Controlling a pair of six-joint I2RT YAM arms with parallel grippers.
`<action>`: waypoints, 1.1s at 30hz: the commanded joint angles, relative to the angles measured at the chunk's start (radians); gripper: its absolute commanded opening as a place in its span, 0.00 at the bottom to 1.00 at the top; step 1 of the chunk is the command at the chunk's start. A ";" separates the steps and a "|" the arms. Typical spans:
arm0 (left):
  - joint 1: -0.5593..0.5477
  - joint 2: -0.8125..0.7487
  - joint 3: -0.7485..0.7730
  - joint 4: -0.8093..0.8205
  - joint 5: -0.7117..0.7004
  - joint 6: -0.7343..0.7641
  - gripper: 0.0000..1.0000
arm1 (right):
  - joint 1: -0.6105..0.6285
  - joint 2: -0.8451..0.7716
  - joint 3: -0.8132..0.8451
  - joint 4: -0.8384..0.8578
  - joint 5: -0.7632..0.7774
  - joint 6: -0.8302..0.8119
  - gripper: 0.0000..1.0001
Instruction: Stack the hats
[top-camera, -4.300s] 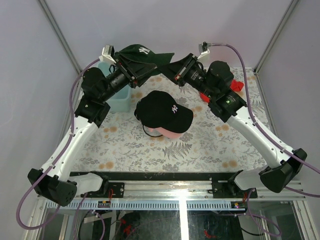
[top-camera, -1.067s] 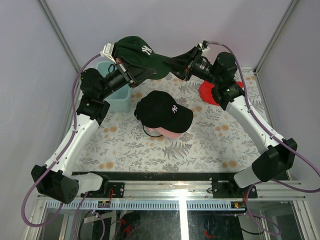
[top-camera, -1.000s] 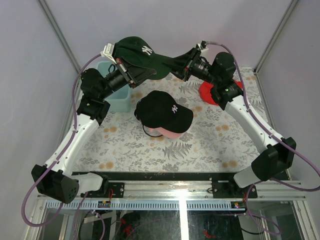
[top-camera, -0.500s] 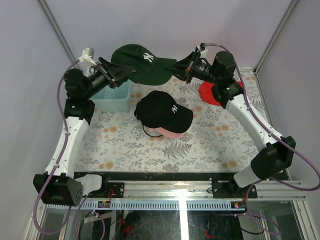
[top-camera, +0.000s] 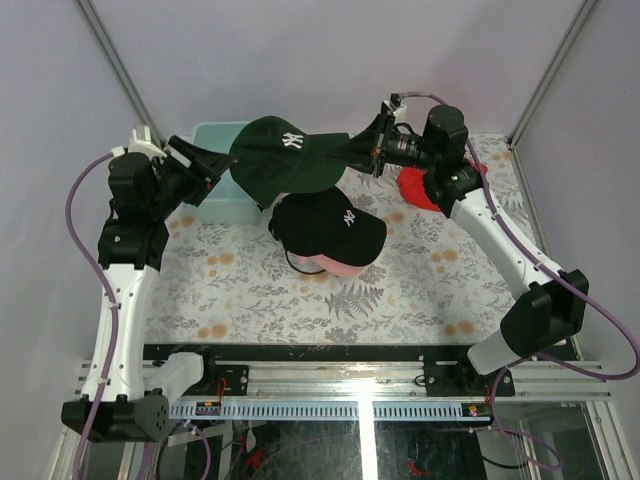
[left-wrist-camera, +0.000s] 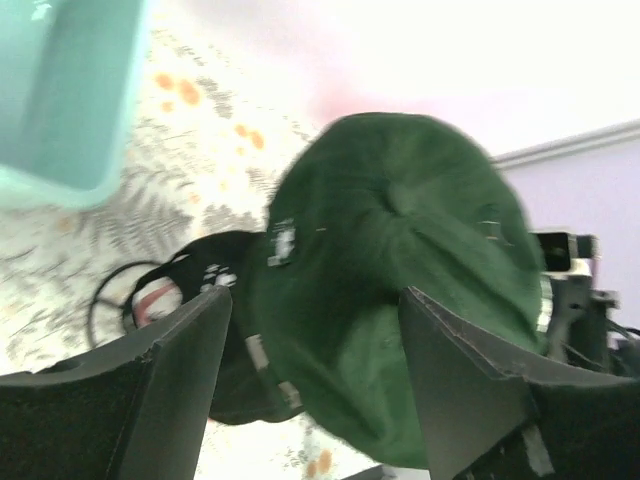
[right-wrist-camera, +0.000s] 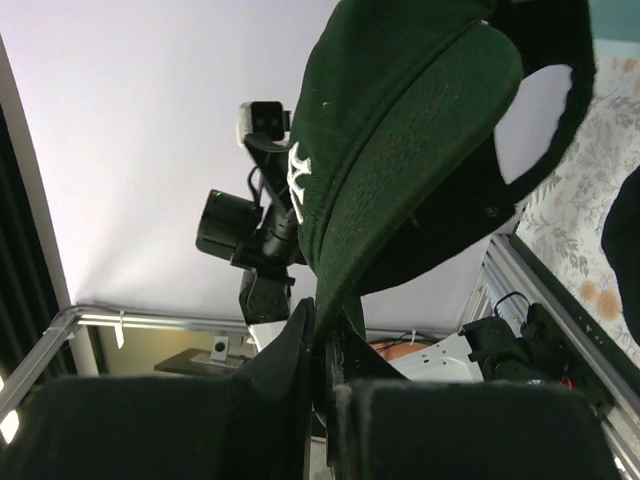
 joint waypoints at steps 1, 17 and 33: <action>0.021 -0.069 -0.079 -0.165 -0.177 0.064 0.68 | -0.005 0.012 -0.025 0.221 -0.082 0.093 0.00; 0.084 -0.096 -0.289 -0.176 -0.208 0.108 0.74 | -0.005 0.052 -0.232 0.493 -0.146 0.224 0.00; 0.089 -0.046 -0.333 -0.103 -0.127 0.091 0.72 | -0.105 -0.027 -0.524 0.588 -0.128 0.188 0.00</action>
